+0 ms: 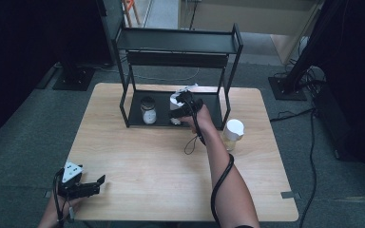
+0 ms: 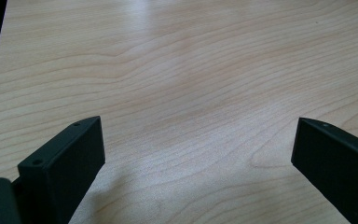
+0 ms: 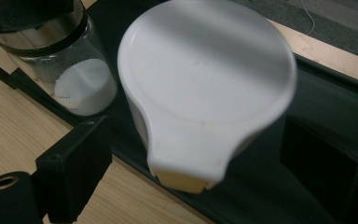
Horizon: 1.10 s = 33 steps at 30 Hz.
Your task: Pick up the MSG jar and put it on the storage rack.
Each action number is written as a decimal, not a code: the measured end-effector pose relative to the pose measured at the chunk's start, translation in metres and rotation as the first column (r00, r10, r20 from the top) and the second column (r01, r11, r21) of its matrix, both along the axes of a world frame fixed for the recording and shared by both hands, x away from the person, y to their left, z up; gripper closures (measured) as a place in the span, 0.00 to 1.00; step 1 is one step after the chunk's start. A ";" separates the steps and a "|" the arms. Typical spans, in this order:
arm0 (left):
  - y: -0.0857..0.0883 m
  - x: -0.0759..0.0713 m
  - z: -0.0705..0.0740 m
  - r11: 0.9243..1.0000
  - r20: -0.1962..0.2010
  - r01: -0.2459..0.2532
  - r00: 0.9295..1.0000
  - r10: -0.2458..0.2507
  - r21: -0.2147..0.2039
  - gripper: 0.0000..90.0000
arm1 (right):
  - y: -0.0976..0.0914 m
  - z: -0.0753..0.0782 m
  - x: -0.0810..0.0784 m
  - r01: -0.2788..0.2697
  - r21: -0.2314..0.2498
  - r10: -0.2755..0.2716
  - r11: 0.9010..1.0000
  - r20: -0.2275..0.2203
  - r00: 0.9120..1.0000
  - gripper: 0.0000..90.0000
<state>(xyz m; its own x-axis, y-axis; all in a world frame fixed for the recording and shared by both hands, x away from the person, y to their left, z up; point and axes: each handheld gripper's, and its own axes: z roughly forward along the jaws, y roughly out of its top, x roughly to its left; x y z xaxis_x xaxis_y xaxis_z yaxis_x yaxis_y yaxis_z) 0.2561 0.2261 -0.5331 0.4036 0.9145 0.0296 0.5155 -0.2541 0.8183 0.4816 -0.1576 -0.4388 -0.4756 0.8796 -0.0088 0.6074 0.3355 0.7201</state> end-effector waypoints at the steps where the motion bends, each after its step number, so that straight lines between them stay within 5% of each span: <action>1: 0.000 0.000 0.000 1.000 0.000 0.000 1.000 0.000 0.000 0.03 | -0.002 0.000 -0.002 0.002 0.002 -0.002 1.000 0.003 1.000 0.08; 11: 0.000 0.000 0.000 1.000 0.000 0.000 1.000 0.000 0.000 0.03 | -0.009 -0.002 -0.026 -0.026 -0.034 0.026 0.999 0.009 1.000 0.03; 33: 0.000 0.000 0.000 1.000 -0.002 0.000 1.000 0.000 0.008 0.03 | -0.013 -0.014 -0.090 -0.107 -0.029 0.109 0.994 0.058 0.992 0.02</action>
<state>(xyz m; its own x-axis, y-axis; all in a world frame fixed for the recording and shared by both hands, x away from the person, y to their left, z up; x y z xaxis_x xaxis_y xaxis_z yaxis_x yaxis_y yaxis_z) 0.2558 0.2257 -0.5334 0.4034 0.9143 0.0361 0.5170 -0.2603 0.8155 0.3911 -0.1702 -0.4524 -0.5656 0.8223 -0.0620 0.5233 0.4160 0.7437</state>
